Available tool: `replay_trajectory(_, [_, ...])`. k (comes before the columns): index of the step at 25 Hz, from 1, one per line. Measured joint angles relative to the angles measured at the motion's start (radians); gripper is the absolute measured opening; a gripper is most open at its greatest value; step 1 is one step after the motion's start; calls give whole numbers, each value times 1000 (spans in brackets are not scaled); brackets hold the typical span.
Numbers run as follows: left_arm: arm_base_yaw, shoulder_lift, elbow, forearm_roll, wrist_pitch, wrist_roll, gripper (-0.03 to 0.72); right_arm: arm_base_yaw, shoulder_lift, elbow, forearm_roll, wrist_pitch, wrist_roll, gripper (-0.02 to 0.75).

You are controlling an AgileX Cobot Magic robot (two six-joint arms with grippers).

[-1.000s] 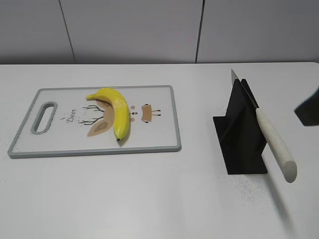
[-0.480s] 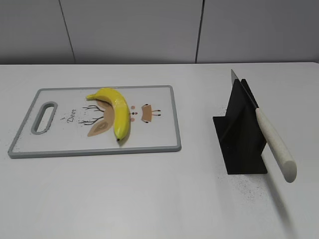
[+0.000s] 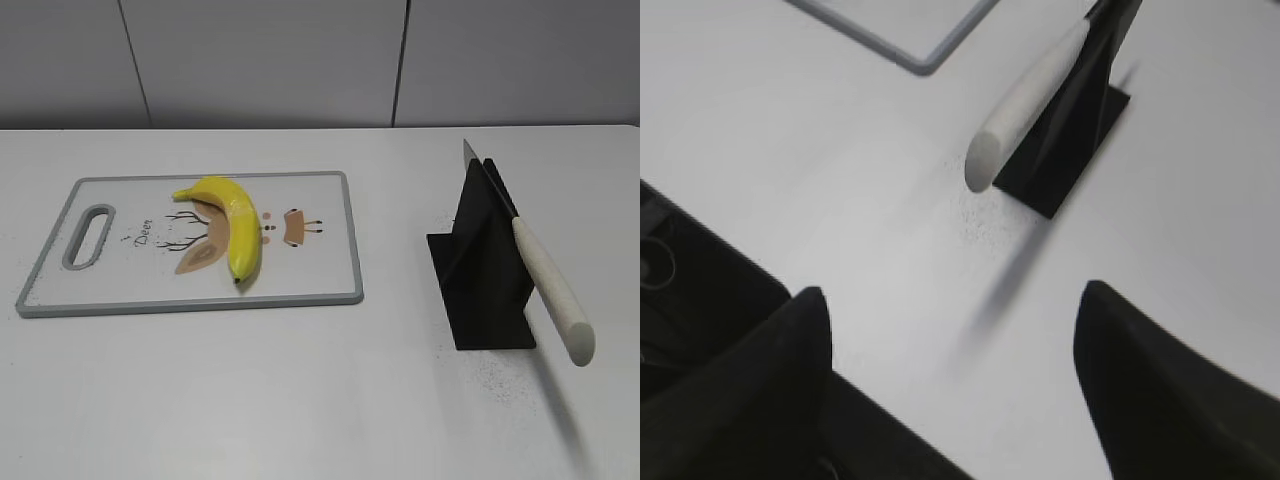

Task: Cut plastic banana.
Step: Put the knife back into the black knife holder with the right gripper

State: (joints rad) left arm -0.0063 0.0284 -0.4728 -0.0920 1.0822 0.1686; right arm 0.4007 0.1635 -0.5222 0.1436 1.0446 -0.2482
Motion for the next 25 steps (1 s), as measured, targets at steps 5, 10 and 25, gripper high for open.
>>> replay_trajectory(5, [0, 0, 0, 0, 0, 0, 526, 0, -159, 0, 3, 1, -1, 572])
replay_trajectory(10, [1, -2, 0, -1, 0, 0, 526, -38, -170, 0, 34, 0, -1, 559])
replay_trajectory(25, [1, -2, 1, -2, 0, 0, 526, -337, -170, 0, 53, 0, -2, 513])
